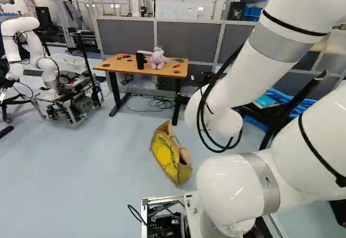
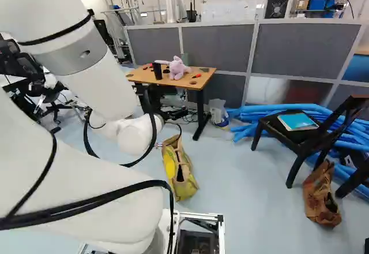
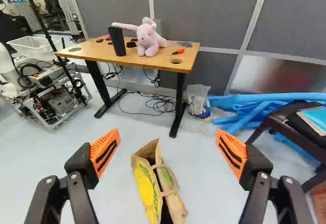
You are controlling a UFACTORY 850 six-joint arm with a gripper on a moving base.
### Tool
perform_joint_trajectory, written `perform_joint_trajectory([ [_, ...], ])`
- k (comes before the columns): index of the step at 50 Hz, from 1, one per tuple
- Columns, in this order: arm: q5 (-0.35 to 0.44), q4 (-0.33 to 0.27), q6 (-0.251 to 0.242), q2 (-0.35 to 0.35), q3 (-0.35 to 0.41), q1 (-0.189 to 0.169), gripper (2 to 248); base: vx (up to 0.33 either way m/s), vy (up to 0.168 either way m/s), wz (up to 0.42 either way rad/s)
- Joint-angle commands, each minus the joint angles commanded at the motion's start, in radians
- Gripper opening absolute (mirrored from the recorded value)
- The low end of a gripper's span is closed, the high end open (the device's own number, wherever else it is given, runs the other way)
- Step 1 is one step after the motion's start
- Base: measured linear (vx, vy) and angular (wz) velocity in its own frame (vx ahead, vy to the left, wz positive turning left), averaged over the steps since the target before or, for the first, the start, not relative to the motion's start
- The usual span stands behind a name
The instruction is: Pick up the bag on the ground and place it on the table
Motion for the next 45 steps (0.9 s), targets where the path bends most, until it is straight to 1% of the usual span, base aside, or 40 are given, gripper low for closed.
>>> perform_joint_trajectory([
  [25, 0.000, 0.000, 0.000, 0.000, 0.000, 0.000, 247, 0.142, 0.002, -0.013],
  [45, 0.000, 0.000, 0.000, 0.000, 0.000, 0.000, 247, 0.098, 0.002, -0.010],
])
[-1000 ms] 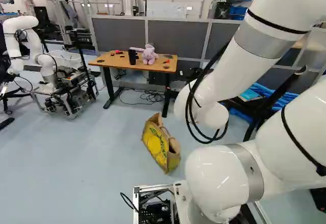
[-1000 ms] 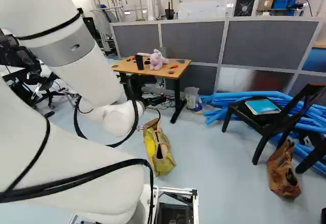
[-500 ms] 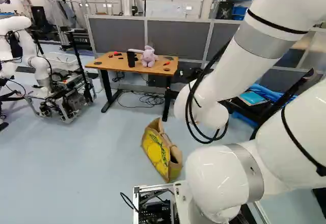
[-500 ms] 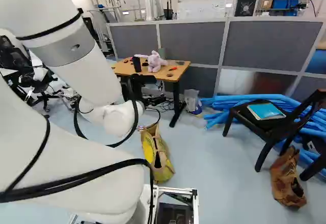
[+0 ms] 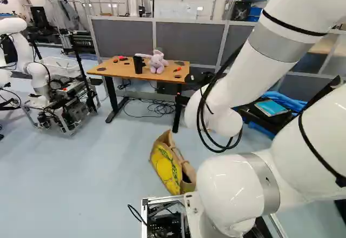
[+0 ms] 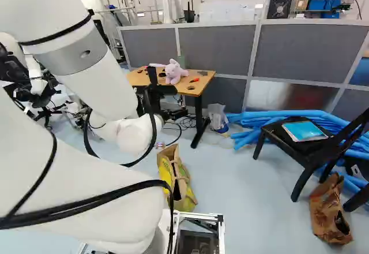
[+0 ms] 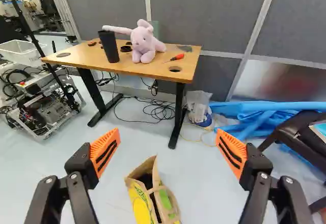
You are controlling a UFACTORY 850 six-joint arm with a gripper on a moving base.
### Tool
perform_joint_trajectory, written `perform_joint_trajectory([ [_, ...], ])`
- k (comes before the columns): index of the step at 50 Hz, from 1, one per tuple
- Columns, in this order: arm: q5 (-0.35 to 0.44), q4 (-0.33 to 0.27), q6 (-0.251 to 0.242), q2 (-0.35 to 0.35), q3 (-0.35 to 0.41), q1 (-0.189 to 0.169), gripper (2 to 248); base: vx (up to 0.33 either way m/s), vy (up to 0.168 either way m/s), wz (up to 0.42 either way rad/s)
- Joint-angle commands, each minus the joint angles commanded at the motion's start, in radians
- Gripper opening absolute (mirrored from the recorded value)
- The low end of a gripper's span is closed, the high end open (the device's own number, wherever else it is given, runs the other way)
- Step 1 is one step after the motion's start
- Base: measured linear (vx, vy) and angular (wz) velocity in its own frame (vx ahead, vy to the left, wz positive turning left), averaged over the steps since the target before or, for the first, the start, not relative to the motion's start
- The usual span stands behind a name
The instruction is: Pick up the bag on the ground and place it on the table
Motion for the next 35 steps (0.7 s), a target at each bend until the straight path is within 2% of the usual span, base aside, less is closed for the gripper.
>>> perform_joint_trajectory([
  [19, -0.026, 0.000, 0.000, -0.007, -0.006, 0.002, 247, 0.000, 0.000, 0.000],
  [35, -0.085, 0.000, 0.000, -0.092, -0.080, 0.031, 247, 0.000, 0.000, 0.000],
])
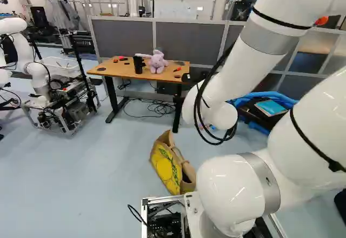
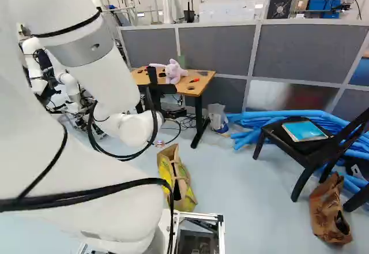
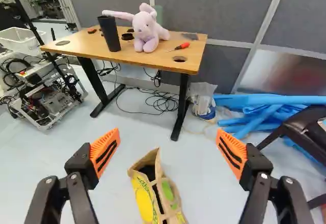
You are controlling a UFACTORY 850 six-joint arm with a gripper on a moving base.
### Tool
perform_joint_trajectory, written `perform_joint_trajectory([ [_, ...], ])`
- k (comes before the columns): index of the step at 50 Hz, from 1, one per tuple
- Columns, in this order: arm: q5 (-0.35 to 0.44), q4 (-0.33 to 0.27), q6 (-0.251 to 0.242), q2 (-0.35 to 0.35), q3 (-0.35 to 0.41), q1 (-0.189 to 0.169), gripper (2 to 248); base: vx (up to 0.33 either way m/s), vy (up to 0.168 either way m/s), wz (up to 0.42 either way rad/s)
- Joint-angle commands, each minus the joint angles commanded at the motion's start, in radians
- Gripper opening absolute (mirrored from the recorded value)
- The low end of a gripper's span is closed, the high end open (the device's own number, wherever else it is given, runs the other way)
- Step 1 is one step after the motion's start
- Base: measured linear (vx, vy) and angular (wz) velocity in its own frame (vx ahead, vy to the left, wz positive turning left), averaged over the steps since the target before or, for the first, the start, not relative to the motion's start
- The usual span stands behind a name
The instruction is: Pick up the bag on the ground and place it on the table
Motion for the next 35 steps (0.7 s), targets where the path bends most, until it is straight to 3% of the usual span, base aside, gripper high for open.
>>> perform_joint_trajectory([
  [35, -0.149, 0.000, 0.000, -0.198, -0.191, 0.063, 247, 0.000, 0.000, 0.000],
])
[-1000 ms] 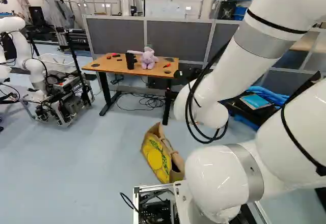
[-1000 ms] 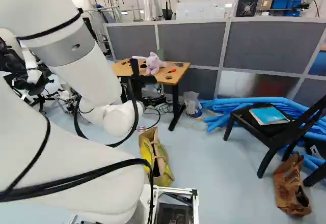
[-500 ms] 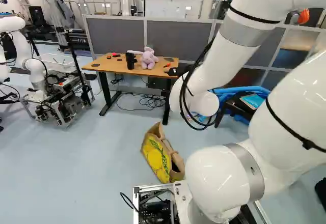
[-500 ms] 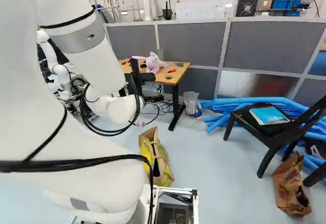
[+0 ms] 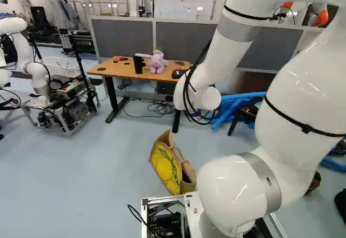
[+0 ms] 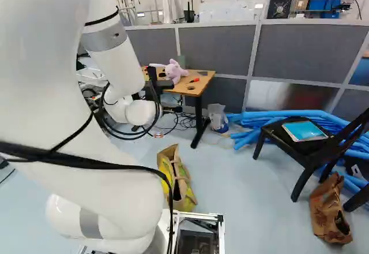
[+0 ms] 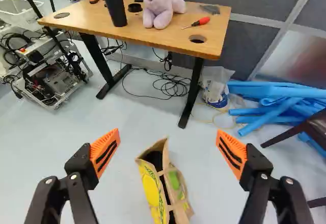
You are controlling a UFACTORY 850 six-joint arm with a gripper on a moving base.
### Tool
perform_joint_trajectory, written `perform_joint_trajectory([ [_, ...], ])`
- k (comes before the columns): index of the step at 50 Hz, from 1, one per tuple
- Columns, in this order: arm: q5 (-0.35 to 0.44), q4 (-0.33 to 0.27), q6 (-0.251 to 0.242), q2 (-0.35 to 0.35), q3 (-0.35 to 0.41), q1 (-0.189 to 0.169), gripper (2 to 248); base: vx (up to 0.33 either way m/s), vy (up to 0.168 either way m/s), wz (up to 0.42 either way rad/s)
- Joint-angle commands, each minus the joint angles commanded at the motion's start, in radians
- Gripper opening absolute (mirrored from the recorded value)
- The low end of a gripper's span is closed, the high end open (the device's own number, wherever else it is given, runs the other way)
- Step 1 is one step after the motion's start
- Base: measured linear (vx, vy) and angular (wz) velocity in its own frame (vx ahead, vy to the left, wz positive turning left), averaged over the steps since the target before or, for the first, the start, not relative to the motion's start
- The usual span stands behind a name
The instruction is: Pick up the bag on the ground and place it on the table
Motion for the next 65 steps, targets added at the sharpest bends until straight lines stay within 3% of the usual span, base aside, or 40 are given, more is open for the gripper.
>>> perform_joint_trajectory([
  [39, -0.184, 0.000, 0.000, -0.308, -0.249, 0.056, 247, 0.000, 0.000, 0.000],
  [65, -0.306, 0.000, 0.000, -0.475, -0.387, 0.058, 247, 0.000, 0.000, 0.000],
])
